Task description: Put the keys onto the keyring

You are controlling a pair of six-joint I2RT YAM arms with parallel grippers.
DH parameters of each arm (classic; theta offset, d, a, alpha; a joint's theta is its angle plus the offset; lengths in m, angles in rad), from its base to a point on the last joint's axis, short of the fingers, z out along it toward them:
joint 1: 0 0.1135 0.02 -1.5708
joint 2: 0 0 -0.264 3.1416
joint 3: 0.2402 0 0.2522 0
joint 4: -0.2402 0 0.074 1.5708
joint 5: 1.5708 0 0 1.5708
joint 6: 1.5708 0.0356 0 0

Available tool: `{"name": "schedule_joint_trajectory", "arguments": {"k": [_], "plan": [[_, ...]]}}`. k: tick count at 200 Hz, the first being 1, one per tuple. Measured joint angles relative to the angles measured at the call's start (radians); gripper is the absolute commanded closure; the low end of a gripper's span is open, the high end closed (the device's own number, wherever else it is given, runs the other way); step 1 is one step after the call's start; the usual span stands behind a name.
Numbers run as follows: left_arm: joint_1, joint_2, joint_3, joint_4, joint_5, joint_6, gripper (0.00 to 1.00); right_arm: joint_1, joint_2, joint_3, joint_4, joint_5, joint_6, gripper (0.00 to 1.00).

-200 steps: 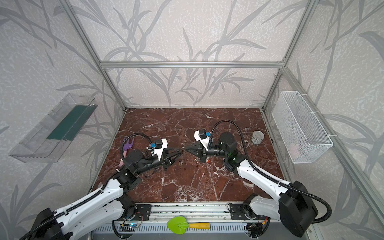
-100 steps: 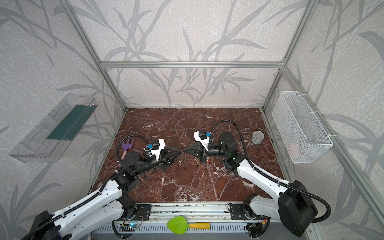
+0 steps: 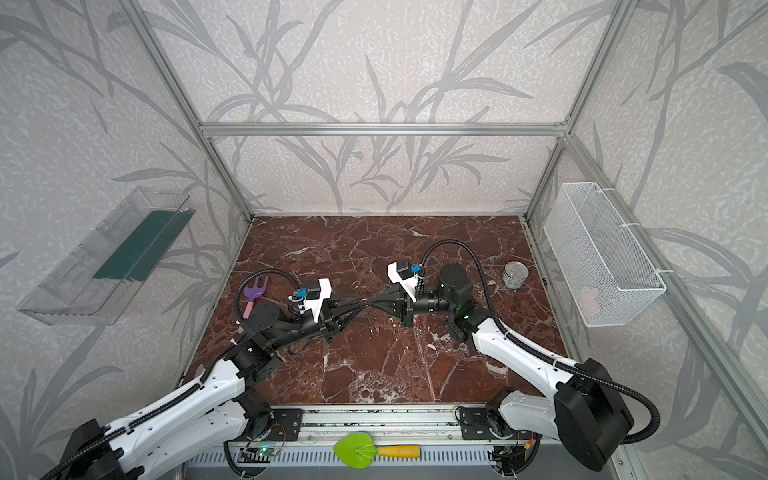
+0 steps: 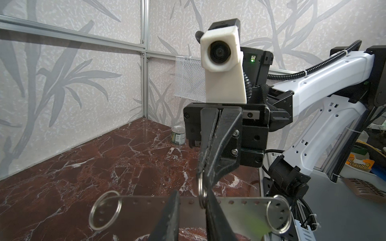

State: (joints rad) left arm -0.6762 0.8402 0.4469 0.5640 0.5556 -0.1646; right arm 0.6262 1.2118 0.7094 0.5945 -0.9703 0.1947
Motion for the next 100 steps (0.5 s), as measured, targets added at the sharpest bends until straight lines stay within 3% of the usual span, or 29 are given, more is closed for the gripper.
{"name": "schedule_joint_trajectory", "arguments": {"k": [40,83,100], "plan": [[-0.007,0.013,0.000,0.010,0.005,0.000,0.81,0.000,0.005,0.000,0.006,-0.010,0.007,1.00],[-0.019,0.021,0.002,0.012,-0.002,0.000,1.00,0.000,0.013,0.000,0.006,-0.006,0.014,1.00],[-0.022,0.016,0.003,0.008,-0.016,0.008,1.00,-0.001,0.013,0.000,0.006,0.000,0.013,1.00]]}}
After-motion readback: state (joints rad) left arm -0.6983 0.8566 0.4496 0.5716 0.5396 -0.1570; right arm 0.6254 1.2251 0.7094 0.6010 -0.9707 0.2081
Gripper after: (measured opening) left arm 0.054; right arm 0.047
